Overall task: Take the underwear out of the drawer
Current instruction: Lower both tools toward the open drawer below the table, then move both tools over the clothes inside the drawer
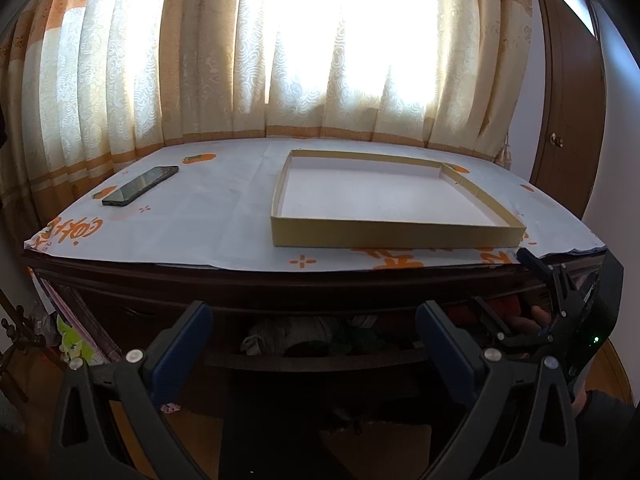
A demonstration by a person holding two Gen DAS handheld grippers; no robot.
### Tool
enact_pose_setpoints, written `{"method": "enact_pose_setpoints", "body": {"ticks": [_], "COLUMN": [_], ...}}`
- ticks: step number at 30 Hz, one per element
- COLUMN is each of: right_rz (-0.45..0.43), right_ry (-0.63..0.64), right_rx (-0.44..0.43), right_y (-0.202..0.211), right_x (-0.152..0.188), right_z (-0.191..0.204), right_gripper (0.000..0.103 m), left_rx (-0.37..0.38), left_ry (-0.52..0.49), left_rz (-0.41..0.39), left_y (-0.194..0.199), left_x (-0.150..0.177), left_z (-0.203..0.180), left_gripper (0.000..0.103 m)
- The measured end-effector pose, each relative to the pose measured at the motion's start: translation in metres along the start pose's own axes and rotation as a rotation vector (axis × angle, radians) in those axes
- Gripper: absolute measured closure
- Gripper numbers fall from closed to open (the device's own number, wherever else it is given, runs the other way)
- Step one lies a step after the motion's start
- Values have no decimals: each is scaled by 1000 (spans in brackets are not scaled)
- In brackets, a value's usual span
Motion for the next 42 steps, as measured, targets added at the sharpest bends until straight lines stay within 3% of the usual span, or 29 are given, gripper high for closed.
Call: {"method": "enact_pose_setpoints", "body": {"ticks": [42], "right_rz": [176], "right_ry": [-30], "right_rx": [-43], "right_y": [44], "right_x": [9], "right_z": [19], "right_gripper": [1], "left_rx": [-9], "left_ry": [-2], "left_rz": [23], "left_y": [1], "left_x": [0], "left_z": [6], "left_gripper": [0]}}
Point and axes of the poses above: each gripper's, at about its wrist camera, not at the fingertips, and y roughly against the way its jaws point, z to its left, x to its underside, the point moved 5 cm from there along -y, roughly the way its jaws point, and after that the axes turned 4 degrees about -x, right-handed, at the moved point
